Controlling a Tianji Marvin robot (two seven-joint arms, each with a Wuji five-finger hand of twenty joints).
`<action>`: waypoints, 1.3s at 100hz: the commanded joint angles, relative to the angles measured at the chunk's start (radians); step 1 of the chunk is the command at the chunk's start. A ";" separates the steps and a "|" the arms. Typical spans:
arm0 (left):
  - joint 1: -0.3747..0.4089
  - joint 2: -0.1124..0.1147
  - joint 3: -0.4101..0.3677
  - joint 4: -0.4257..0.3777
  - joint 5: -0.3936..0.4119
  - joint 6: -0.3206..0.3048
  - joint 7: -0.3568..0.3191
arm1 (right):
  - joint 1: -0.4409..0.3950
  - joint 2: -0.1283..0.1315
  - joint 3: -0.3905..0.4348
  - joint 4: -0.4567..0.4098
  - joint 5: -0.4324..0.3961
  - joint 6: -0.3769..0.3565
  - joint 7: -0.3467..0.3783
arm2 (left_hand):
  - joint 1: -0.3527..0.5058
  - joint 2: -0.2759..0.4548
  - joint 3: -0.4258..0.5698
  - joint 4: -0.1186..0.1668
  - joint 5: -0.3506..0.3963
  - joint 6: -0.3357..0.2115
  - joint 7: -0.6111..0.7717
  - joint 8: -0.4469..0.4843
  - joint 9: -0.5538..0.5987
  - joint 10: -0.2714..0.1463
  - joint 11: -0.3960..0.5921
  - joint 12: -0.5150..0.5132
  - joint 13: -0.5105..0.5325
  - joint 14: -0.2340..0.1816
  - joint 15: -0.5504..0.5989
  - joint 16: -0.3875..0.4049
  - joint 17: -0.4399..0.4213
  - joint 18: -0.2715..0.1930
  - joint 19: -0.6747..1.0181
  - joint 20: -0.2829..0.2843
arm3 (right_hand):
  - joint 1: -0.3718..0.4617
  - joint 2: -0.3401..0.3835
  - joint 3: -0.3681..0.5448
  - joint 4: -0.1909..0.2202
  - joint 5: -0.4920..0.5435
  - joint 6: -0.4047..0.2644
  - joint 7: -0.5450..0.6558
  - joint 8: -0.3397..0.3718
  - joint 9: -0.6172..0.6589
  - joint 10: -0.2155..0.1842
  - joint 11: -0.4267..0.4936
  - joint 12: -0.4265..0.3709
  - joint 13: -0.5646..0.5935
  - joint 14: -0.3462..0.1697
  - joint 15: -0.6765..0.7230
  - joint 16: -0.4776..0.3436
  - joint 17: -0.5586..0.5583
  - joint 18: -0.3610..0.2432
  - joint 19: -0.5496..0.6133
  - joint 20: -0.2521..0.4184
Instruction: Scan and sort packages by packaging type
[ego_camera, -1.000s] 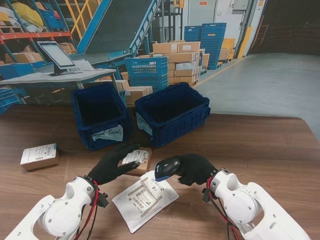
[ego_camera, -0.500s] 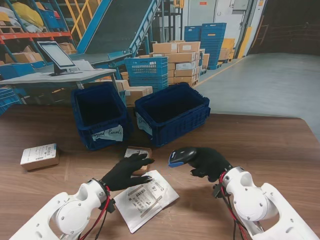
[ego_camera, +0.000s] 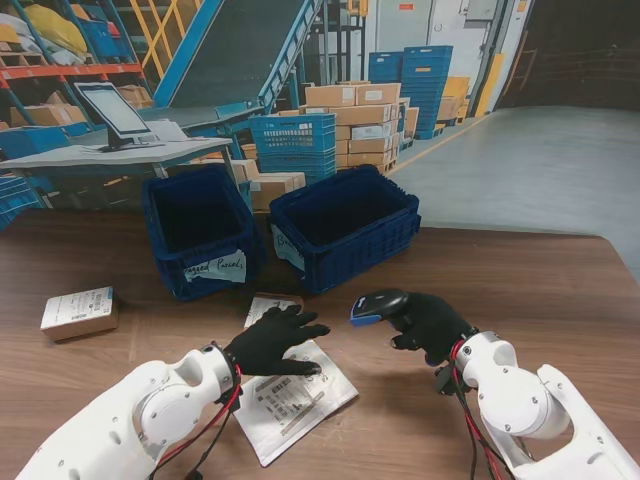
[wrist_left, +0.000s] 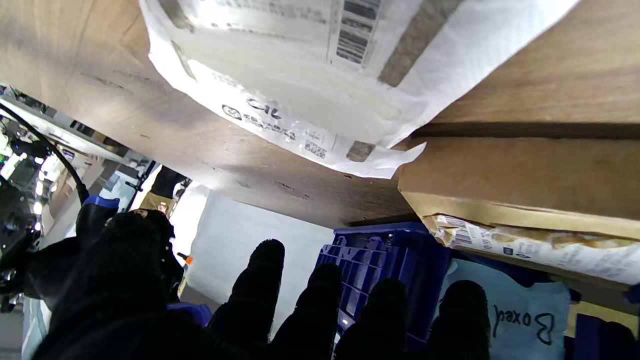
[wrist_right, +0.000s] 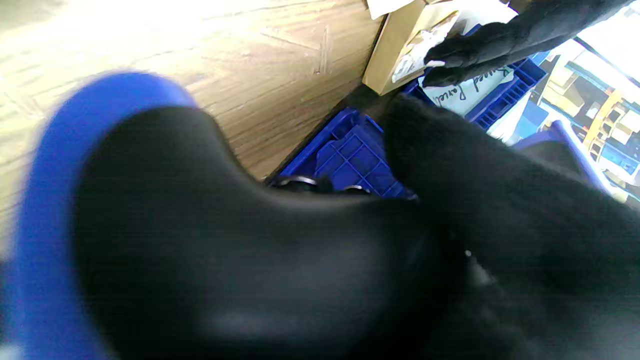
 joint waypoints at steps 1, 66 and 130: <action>-0.024 -0.003 0.008 0.006 -0.004 -0.015 -0.023 | -0.007 -0.002 0.002 -0.008 -0.002 0.004 0.020 | -0.023 -0.020 -0.018 0.026 -0.012 -0.001 -0.001 0.008 -0.034 -0.004 -0.010 0.015 -0.032 -0.016 0.002 0.008 -0.020 -0.014 0.005 0.002 | 0.079 0.044 0.038 0.005 0.049 -0.081 0.081 0.045 -0.016 -0.018 0.007 0.013 0.012 -0.059 0.042 0.024 -0.001 -0.001 0.005 0.008; -0.285 0.005 0.239 0.229 -0.025 -0.189 -0.070 | 0.019 0.010 0.014 0.010 0.020 0.008 0.088 | -0.020 -0.082 0.021 0.044 -0.025 -0.003 -0.001 0.007 -0.055 -0.011 -0.011 0.016 -0.052 -0.031 -0.004 0.006 -0.039 -0.023 -0.001 0.001 | 0.079 0.043 0.036 0.006 0.051 -0.078 0.080 0.045 -0.015 -0.018 0.006 0.013 0.013 -0.059 0.042 0.024 -0.001 -0.001 0.004 0.009; -0.460 -0.036 0.465 0.420 -0.061 -0.277 0.005 | 0.051 0.017 0.012 0.021 0.030 0.018 0.128 | -0.018 -0.129 0.057 0.052 -0.036 0.001 -0.005 0.007 -0.069 -0.012 -0.013 0.016 -0.062 -0.031 -0.006 0.005 -0.045 -0.028 -0.004 0.004 | 0.080 0.042 0.035 0.005 0.052 -0.078 0.080 0.046 -0.015 -0.018 0.006 0.013 0.013 -0.059 0.040 0.023 -0.003 -0.002 0.001 0.009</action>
